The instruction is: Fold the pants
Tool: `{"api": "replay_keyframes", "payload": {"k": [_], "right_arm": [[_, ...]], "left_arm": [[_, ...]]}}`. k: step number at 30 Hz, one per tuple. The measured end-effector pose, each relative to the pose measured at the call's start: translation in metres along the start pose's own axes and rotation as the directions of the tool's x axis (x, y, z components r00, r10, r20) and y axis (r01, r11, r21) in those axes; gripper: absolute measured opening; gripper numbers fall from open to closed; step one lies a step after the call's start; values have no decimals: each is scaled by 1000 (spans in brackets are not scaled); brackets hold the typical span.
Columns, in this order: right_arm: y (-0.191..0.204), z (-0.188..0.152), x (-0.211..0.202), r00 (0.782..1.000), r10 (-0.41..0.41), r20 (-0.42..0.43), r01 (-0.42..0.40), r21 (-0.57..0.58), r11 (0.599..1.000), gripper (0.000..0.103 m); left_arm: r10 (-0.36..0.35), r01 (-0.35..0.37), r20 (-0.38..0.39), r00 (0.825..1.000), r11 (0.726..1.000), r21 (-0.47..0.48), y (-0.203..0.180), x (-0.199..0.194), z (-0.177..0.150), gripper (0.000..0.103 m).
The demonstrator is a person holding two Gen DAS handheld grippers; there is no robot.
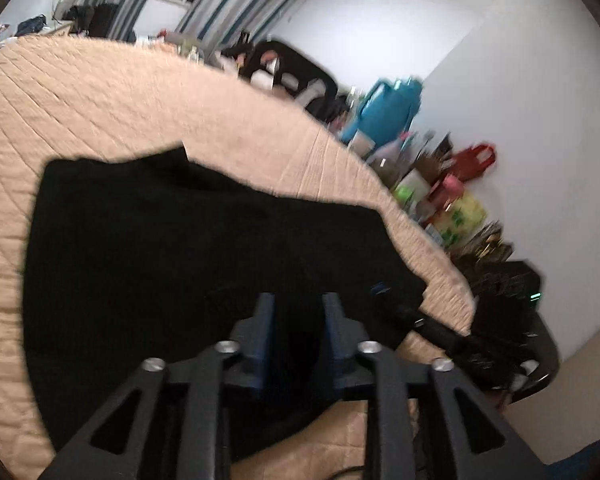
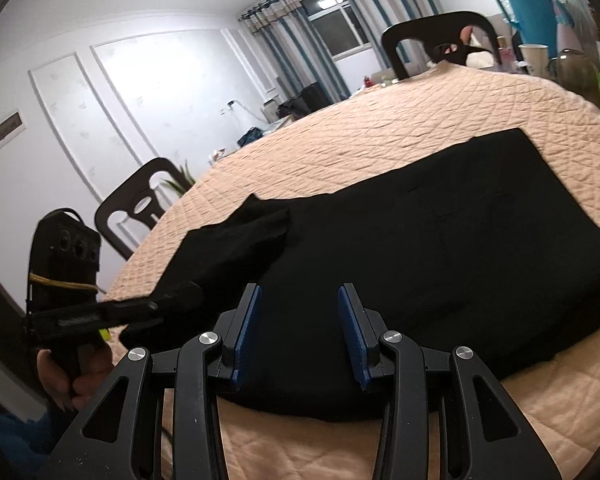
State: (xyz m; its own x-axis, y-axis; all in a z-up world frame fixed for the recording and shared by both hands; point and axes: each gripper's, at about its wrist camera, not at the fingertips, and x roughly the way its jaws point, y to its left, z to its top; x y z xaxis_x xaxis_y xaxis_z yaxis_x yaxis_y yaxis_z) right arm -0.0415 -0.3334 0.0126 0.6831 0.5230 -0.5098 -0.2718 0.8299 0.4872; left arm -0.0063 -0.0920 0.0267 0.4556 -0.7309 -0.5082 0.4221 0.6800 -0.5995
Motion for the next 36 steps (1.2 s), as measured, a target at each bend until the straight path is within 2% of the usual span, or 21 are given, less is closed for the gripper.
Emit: {"api": "replay_keyframes", "payload": {"k": [4,7,9,13,21,23,24,30,33,36], "right_arm": [[9,4,16,995,74,-60,-74,3,997,41],[13,4,35,987,95,-128,-93,16,995,41],[16,4,44,987,60,-151,-62,-5,998,41],[22,11,58,976,68,-205,-71,-6,997,42],[26,29,84,960,81,-270,-77,26,997,41],[29,31,89,958,68,-279,-67,14,998,21],[31,29,94,955,58,-293,-59,5,998,3],[27,37,71,979,82,-188,-83,5,997,3],[15,35,76,978,49,-201,-46,21,999,3],[8,31,77,978,62,-199,-53,50,997,3]], "left_arm": [[41,-39,109,993,999,-21,16,-39,5,42],[123,-115,158,980,992,-57,33,-52,6,42],[162,-152,159,974,985,-76,45,-54,4,42],[206,-193,145,968,976,-102,61,-53,-3,42],[227,-220,122,966,973,-69,58,-38,-13,42],[231,-226,124,965,972,-58,57,-39,-14,42],[232,-227,124,965,972,-53,56,-38,-15,42],[219,-217,100,971,976,-30,55,-35,-18,42],[213,-213,89,973,977,-17,51,-32,-19,42],[222,-223,85,971,975,3,46,-30,-20,42]]}}
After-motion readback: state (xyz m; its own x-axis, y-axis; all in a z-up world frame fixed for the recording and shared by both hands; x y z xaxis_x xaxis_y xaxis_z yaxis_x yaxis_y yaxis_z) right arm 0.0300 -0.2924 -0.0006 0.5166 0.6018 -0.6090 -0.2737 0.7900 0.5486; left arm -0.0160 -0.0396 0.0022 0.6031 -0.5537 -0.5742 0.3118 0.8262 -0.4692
